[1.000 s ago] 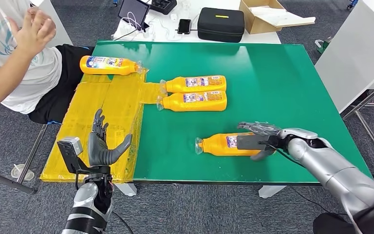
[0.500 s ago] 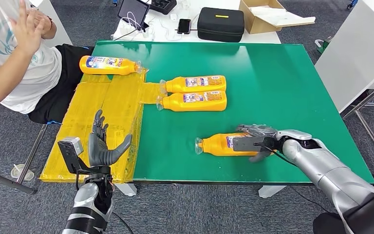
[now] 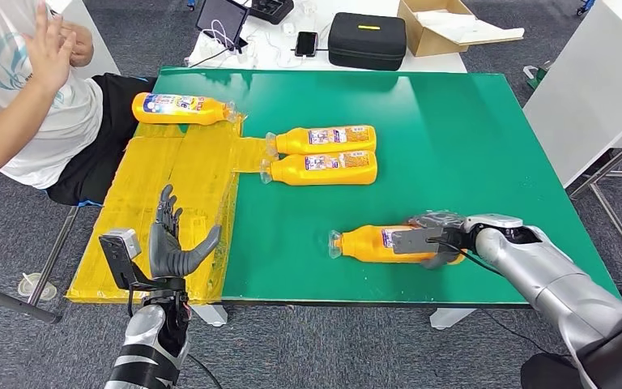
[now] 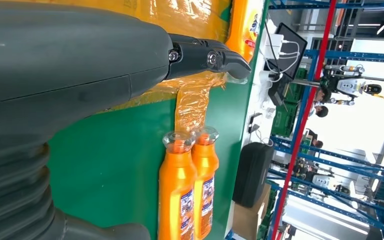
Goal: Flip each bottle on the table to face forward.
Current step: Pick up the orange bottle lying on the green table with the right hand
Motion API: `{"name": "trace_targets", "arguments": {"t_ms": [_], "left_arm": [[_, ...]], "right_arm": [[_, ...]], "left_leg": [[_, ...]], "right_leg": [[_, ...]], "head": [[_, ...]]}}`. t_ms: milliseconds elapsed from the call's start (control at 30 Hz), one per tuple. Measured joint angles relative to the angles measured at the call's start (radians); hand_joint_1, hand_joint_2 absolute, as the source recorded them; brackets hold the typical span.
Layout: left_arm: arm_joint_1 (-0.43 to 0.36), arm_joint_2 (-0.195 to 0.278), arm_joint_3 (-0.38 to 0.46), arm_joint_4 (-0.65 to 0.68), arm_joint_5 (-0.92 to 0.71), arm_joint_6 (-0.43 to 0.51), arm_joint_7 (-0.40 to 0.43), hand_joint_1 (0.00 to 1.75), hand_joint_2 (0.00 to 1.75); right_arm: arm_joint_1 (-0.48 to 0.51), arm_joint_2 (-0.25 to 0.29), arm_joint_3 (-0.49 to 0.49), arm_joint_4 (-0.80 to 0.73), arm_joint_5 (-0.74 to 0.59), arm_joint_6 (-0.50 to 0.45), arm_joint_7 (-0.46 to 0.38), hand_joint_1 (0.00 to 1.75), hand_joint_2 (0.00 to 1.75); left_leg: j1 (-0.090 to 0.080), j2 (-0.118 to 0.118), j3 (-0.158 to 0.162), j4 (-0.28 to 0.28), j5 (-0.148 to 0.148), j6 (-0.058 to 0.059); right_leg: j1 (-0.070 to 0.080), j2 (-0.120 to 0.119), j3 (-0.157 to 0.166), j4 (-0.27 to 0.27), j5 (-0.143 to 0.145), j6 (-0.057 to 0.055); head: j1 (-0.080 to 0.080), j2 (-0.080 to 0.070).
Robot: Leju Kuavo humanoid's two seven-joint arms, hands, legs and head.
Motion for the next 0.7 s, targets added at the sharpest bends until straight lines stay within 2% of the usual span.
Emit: {"name": "trace_targets", "arguments": {"t_ms": [133, 300, 400, 467, 567, 633, 700], "left_arm": [[0.0, 0.0, 0.0, 0.0, 0.001, -0.001, 0.0, 0.0, 1.75], [0.0, 0.0, 0.0, 0.001, 0.002, -0.005, 0.0, 0.0, 1.75], [0.0, 0.0, 0.0, 0.003, 0.002, -0.005, 0.0, 0.0, 1.75], [0.0, 0.0, 0.0, 0.005, 0.002, -0.002, 0.0, 0.0, 1.75], [0.001, 0.0, 0.0, 0.005, 0.002, 0.006, 0.0, 0.0, 1.75], [0.008, 0.0, 0.0, -0.004, 0.002, 0.009, 0.001, 0.0, 1.75], [0.031, -0.001, -0.001, -0.039, 0.007, 0.006, 0.011, 0.0, 1.75]], "right_arm": [[-0.003, -0.013, 0.007, -0.007, -0.027, 0.03, 0.007, 1.75, 1.75], [-0.013, -0.055, 0.023, -0.051, -0.068, 0.075, 0.03, 1.75, 1.75], [-0.006, -0.067, 0.032, -0.068, -0.074, 0.035, 0.034, 1.75, 1.75], [0.014, -0.064, 0.031, -0.07, -0.069, -0.053, 0.023, 1.75, 1.75], [0.063, -0.039, -0.002, -0.07, -0.048, -0.242, -0.008, 1.75, 1.75], [0.119, 0.013, -0.068, -0.085, 0.006, -0.415, -0.035, 1.75, 1.75], [0.214, 0.109, -0.2, -0.15, 0.108, -0.641, -0.076, 1.75, 1.75]], "left_leg": [[0.0, 0.0, 0.0, 0.0, 0.0, 0.0], [0.0, 0.0, 0.0, 0.0, 0.0, 0.0], [0.0, 0.0, 0.0, 0.0, 0.0, 0.0], [0.0, 0.0, 0.0, 0.0, 0.0, 0.0], [0.001, 0.0, -0.001, 0.0, 0.0, 0.0], [0.002, 0.0, -0.001, -0.001, 0.0, 0.0], [0.004, 0.002, -0.001, -0.001, -0.001, -0.002]], "right_leg": [[0.0, 0.0, 0.0, 0.0, 0.0, 0.0], [0.0, 0.0, 0.0, 0.0, 0.0, 0.0], [0.0, 0.0, 0.0, 0.0, 0.0, 0.0], [0.0, 0.0, 0.0, 0.0, 0.0, 0.0], [0.001, 0.0, 0.0, 0.0, 0.0, 0.0], [0.003, 0.0, 0.001, 0.0, 0.0, 0.0], [0.005, 0.002, 0.0, 0.0, 0.0, 0.0]], "head": [[0.0, 0.0], [0.0, 0.0], [0.0, 0.0], [0.0, 0.0], [0.0, 0.0], [0.001, 0.0], [0.001, 0.0]]}}
